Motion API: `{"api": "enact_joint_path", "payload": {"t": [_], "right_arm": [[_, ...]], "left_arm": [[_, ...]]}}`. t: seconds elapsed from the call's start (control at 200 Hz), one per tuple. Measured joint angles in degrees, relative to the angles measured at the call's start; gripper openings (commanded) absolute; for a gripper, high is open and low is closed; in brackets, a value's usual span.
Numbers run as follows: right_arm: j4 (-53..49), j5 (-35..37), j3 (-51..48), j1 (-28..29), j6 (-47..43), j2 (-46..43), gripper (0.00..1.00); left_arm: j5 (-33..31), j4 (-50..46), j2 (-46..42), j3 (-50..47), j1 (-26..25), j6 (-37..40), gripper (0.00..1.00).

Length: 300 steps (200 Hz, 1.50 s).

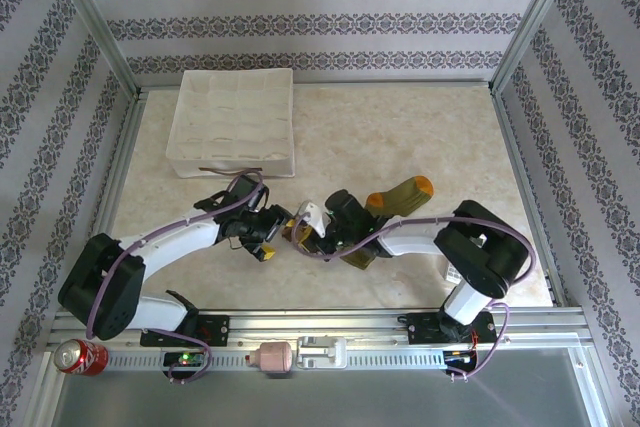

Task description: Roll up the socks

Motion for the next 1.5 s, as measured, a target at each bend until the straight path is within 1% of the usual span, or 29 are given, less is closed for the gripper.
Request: {"api": "enact_joint_path", "payload": {"t": [0.12,0.225,0.3,0.365,0.455,0.535,0.6,0.664,0.709,0.729,0.764,0.779,0.799,0.844,0.919,1.064,1.169,1.239,1.339,1.404,1.499], "right_arm": [[1.6,-8.8,1.1,-3.6,3.1,3.1,0.0],[2.7,-15.9,2.4,-6.5,6.0,6.1,0.0],[3.5,-20.8,3.1,-8.7,8.2,8.2,0.0],[3.5,-23.9,3.6,-10.3,9.7,9.4,0.0],[3.0,-27.5,4.9,-11.7,11.3,11.1,0.0],[1.6,-29.6,6.3,-12.3,12.3,12.4,0.0],[0.7,-30.8,7.1,-12.6,12.9,13.1,0.0],[0.0,-31.7,7.5,-12.5,13.7,13.6,0.01],[-0.4,-32.0,7.7,-12.4,14.0,13.7,0.05],[-0.8,-32.1,7.8,-12.4,14.1,13.7,0.07],[-1.3,-32.1,7.8,-12.3,14.2,13.7,0.12],[-1.4,-32.1,7.8,-12.2,14.2,13.7,0.16],[-1.7,-32.0,7.8,-12.2,14.3,13.6,0.22],[-2.7,-31.0,7.7,-12.1,14.2,13.1,0.33],[-5.0,-28.2,7.6,-11.7,13.1,11.3,0.41],[-7.9,-18.4,5.2,-8.0,9.7,4.7,0.47],[-8.0,-8.9,0.0,-4.3,6.4,-4.5,0.56],[-7.8,-2.3,-3.2,-1.6,4.2,-11.4,0.6],[-7.0,8.9,-6.1,4.0,0.4,-18.9,0.61],[-6.9,15.5,-6.9,8.3,-1.7,-20.4,0.62],[-7.1,24.1,-7.0,14.6,-4.6,-19.5,0.63]], "left_arm": [[0.0,4.5,0.7,-0.7,-0.1,0.0,0.73],[0.2,9.0,2.6,-1.0,-0.2,-0.4,0.67],[0.4,11.1,4.2,-1.2,-0.6,-0.7,0.65],[0.6,12.4,5.3,-1.5,-1.2,-0.9,0.63],[0.6,13.6,6.5,-1.8,-1.6,-1.0,0.62],[0.6,15.4,8.0,-1.8,-1.7,-1.0,0.62],[0.5,17.1,9.8,-1.8,-2.2,-1.1,0.6],[0.6,17.6,10.9,-1.7,-2.5,-1.5,0.49],[0.5,17.7,11.2,-1.6,-2.7,-1.8,0.38],[0.5,17.8,11.4,-1.6,-2.8,-1.7,0.36],[0.4,17.9,11.8,-1.6,-2.8,-2.0,0.29],[0.5,17.9,11.9,-1.6,-2.8,-2.3,0.28],[0.5,17.9,12.0,-1.6,-2.8,-2.3,0.22],[0.6,17.9,12.3,-1.4,-2.8,-2.4,0.14],[0.8,15.9,12.7,0.2,-2.9,-1.7,0.08],[0.5,12.5,12.7,1.6,-3.8,-1.3,0.06],[0.9,8.7,12.7,3.0,-4.7,-0.7,0.06],[0.9,6.0,12.6,4.0,-5.0,-0.1,0.06],[0.9,2.8,12.6,5.0,-5.1,0.5,0.06],[0.9,1.2,12.7,5.6,-5.1,0.9,0.06],[0.9,-0.6,12.9,6.4,-5.1,1.4,0.06]]}}
